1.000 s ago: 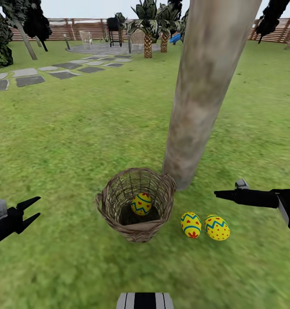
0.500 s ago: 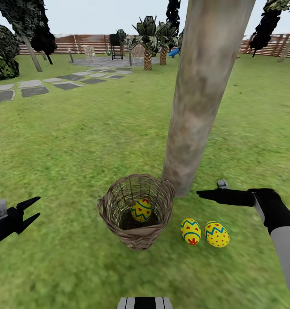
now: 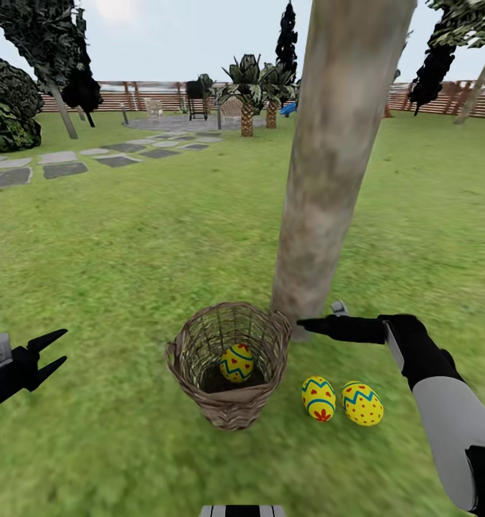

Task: Take the three Easter eggs out of the wicker basket on the lawn in the garden, then place them on the lawn next to a single tree (choose any tree) so that all three eggs are next to the same tree and none are left in the basket.

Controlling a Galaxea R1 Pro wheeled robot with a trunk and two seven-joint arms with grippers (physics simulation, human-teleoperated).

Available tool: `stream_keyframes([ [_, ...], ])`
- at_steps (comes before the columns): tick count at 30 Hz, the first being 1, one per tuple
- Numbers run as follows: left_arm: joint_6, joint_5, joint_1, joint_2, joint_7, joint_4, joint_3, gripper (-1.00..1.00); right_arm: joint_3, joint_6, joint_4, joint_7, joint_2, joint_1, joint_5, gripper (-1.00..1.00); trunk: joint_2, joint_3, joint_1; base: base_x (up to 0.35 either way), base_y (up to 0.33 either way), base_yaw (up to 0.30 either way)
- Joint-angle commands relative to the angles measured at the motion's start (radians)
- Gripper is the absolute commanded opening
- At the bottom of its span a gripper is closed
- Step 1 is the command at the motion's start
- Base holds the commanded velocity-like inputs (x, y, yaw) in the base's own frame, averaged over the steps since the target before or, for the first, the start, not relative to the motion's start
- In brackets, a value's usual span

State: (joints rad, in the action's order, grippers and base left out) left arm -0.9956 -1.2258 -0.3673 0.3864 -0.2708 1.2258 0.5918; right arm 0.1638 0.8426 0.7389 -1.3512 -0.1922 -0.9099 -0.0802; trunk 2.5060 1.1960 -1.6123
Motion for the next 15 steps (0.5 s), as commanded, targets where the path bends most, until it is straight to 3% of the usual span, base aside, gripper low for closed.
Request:
stream_keyframes([
  [1,-0.005,0.008,-0.001,0.0,-0.008,-0.001,0.002,1.0,0.003,0.009,0.001,0.001,0.003,0.0,-0.008,1.0,0.0,-0.003,0.001,0.0,0.0,0.0],
  [5,-0.005,0.009,-0.001,-0.001,-0.008,-0.001,0.001,1.0,0.003,0.009,0.0,0.023,0.015,0.0,-0.011,1.0,-0.001,-0.019,0.002,0.0,0.0,0.0],
  [8,-0.005,0.009,-0.001,-0.001,-0.008,-0.001,0.001,1.0,0.003,0.009,0.0,0.092,0.028,0.0,-0.011,1.0,-0.002,-0.03,0.004,0.0,0.0,0.0],
  [13,-0.003,0.009,-0.001,-0.001,-0.008,0.0,0.001,1.0,0.003,0.007,-0.001,0.382,0.121,0.0,-0.008,1.0,-0.003,-0.05,0.006,0.0,0.0,0.0],
  [15,-0.003,0.009,-0.001,-0.001,-0.008,-0.001,0.0,1.0,0.003,0.007,-0.002,0.452,0.156,0.0,-0.007,1.0,-0.003,-0.057,0.007,0.0,0.0,0.0],
])
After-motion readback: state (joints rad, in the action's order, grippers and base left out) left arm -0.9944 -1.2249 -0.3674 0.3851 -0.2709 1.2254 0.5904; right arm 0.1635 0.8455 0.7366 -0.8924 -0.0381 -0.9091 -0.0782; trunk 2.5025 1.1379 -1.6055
